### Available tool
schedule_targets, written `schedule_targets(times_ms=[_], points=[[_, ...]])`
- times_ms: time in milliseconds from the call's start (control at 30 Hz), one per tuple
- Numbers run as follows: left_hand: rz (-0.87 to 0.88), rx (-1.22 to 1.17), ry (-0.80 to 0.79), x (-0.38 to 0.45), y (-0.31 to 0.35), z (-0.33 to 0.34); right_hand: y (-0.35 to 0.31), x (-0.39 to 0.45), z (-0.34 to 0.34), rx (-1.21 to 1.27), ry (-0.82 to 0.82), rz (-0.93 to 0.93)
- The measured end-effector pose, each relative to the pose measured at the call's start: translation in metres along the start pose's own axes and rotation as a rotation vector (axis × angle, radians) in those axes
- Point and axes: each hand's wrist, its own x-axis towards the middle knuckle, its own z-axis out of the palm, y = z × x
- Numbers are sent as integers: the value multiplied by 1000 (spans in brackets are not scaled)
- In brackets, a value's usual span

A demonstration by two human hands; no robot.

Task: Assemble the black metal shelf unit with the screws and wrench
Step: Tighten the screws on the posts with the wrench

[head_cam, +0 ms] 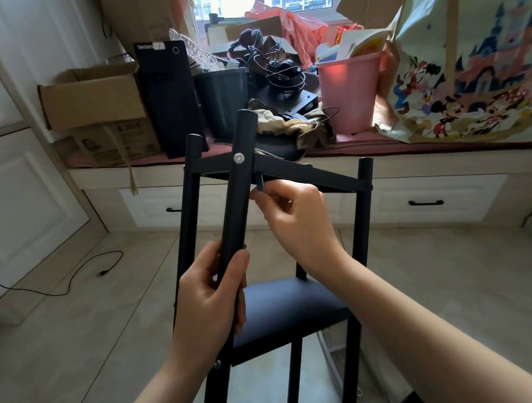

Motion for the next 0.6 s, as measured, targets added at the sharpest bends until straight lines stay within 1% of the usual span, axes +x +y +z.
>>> schedule_targets(times_ms=[133, 300, 600], points=[[-5, 2, -2, -1, 0, 0, 3, -2, -1, -24, 29, -42], [-13, -11, -6, -2, 1, 3, 6, -1, 2, -40, 75, 1], [-17, -29, -3, -4, 3, 3, 7, 0, 20, -35, 155, -1]])
